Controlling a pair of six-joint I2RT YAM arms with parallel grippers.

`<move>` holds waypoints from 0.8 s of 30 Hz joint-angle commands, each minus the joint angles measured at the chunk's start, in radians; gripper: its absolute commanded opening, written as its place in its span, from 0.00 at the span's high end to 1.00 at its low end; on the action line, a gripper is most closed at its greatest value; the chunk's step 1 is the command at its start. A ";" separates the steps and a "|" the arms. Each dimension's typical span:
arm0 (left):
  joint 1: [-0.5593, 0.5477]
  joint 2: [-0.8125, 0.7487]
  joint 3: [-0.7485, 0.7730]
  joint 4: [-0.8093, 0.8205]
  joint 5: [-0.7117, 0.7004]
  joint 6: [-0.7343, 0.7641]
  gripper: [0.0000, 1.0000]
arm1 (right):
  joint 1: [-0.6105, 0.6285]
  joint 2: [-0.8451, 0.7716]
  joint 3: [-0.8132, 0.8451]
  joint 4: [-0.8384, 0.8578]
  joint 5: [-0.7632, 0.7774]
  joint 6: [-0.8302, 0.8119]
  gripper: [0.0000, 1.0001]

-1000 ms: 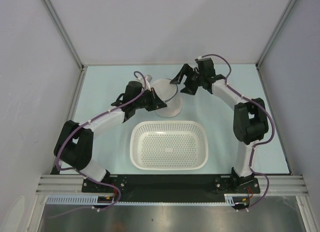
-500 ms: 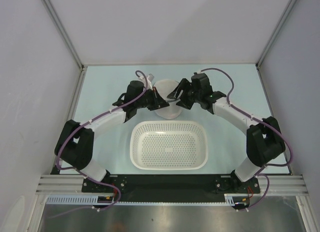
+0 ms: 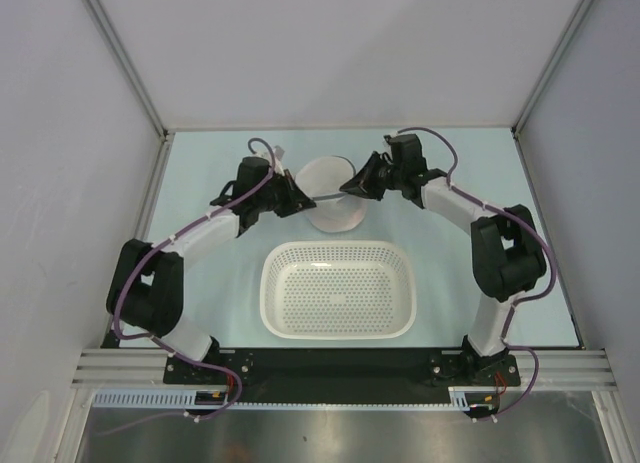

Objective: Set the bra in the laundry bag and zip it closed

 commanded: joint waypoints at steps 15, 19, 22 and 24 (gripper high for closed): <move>-0.063 -0.049 0.033 0.113 0.094 -0.056 1.00 | -0.010 0.118 0.283 -0.239 0.040 -0.142 0.22; -0.089 -0.026 0.053 0.121 0.064 -0.073 1.00 | 0.005 -0.071 0.092 -0.261 0.243 -0.102 0.01; -0.100 -0.011 0.057 0.132 0.065 -0.084 1.00 | 0.011 -0.183 -0.002 -0.281 0.341 -0.076 0.00; -0.103 0.002 0.062 0.136 0.068 -0.084 1.00 | 0.028 -0.222 -0.045 -0.246 0.344 -0.044 0.01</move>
